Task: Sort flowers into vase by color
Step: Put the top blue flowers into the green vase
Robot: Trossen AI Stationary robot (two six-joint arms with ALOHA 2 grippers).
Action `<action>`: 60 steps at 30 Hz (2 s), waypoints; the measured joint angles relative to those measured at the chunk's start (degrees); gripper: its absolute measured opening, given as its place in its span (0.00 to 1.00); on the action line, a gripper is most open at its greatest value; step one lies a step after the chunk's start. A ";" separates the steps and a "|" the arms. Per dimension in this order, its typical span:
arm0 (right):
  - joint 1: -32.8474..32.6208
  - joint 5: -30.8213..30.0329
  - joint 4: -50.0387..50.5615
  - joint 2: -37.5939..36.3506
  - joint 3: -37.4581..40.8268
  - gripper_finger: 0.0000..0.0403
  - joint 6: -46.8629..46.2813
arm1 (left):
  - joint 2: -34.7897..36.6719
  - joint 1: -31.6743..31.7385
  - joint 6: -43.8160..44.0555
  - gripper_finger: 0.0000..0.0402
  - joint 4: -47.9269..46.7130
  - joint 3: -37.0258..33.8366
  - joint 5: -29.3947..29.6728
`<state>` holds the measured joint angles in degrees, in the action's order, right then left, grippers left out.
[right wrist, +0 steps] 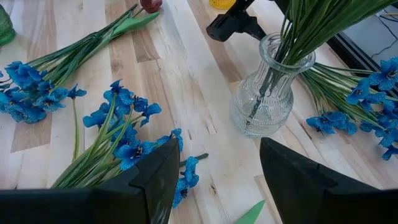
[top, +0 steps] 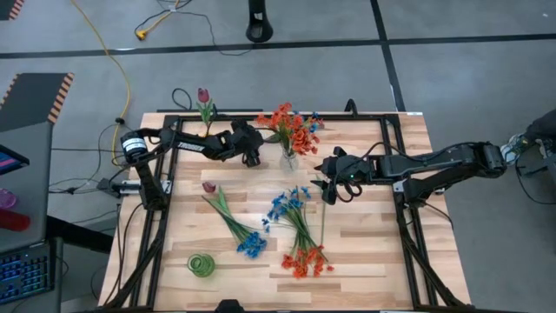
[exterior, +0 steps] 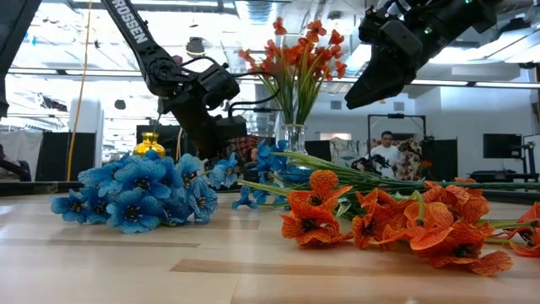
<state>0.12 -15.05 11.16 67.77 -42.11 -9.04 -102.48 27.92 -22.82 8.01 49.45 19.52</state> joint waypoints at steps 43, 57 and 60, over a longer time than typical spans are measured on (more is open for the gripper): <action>0.00 0.02 0.39 0.00 0.02 0.62 0.00 | -3.50 7.28 7.05 0.60 0.72 0.37 -9.20; 0.00 0.02 0.39 -0.02 0.02 0.62 -0.02 | -3.50 7.24 7.58 0.26 -0.17 0.33 -11.79; 0.00 0.02 0.39 0.00 0.02 0.62 -0.02 | -3.50 7.26 7.82 0.21 -0.40 0.33 -12.93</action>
<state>0.12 -15.03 11.55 67.77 -42.09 -9.06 -105.97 35.18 -15.00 7.61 49.78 6.59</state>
